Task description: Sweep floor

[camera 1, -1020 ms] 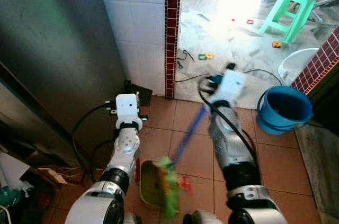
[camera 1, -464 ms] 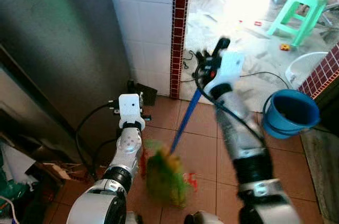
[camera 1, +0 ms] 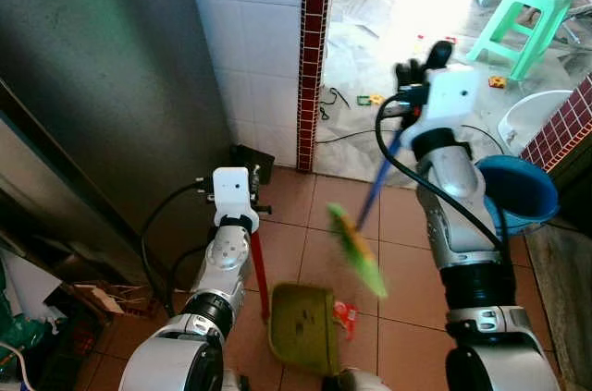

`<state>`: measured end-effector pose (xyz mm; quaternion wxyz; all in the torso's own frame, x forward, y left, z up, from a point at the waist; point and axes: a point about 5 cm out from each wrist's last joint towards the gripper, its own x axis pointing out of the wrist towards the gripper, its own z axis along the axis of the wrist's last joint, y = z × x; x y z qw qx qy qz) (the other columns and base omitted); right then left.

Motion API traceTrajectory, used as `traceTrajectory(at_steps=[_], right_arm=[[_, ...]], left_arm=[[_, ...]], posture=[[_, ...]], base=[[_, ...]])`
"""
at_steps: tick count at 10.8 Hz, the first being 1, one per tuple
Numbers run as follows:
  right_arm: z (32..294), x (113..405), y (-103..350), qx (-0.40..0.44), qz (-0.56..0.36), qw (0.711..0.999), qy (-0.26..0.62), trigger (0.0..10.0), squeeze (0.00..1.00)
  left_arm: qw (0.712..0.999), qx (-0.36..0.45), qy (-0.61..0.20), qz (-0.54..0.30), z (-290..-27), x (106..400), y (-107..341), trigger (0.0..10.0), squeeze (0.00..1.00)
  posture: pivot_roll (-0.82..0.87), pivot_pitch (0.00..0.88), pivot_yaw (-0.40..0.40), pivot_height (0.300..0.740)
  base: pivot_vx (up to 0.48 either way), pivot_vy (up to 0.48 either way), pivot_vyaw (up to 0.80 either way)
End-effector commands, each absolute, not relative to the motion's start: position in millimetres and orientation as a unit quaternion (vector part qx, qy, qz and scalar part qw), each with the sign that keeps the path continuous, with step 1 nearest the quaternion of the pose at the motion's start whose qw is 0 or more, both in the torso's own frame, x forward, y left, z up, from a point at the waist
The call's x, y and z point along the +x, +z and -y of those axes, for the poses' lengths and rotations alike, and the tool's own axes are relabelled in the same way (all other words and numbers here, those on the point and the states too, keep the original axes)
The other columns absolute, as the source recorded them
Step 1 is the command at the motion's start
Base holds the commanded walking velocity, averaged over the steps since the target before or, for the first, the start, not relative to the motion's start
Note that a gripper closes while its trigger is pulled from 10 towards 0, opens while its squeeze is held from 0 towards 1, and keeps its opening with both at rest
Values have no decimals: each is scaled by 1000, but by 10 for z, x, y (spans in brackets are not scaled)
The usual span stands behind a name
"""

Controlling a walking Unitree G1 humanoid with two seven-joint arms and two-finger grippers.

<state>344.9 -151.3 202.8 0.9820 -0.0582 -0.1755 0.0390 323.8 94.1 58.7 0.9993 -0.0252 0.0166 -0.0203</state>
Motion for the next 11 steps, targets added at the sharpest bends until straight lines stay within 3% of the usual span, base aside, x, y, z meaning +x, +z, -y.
traceTrajectory(at_steps=[1,4,5,7,9,11], right_arm=[[1584,3437,2011,-92,175,980,9,10000,0],[1757,3379,1643,-125,74,987,-76,10000,0],[1688,3358,1452,-71,18,994,-86,10000,0],[1566,3378,1381,16,-8,995,-94,10000,0],[1433,3436,1507,105,10,991,-76,10000,0],[1317,3479,1700,143,37,988,-32,10000,0]], left_arm=[[999,-15,-32,10,-941,3282,685,10000,0],[999,4,-39,13,-928,3273,681,10000,0],[999,6,-35,7,-935,3276,669,10000,0],[999,7,-39,4,-911,3281,669,10000,0],[999,5,-38,0,-898,3285,667,10000,0],[999,7,-40,-4,-885,3288,661,10000,0]], posture=[[-99,42,42,740],[-97,45,41,740],[-97,42,40,740],[-98,37,33,740],[-99,34,28,740],[-105,29,25,740]], base=[[0,0,0],[0,0,0],[0,0,0],[0,0,0],[0,0,0],[0,0,0]])
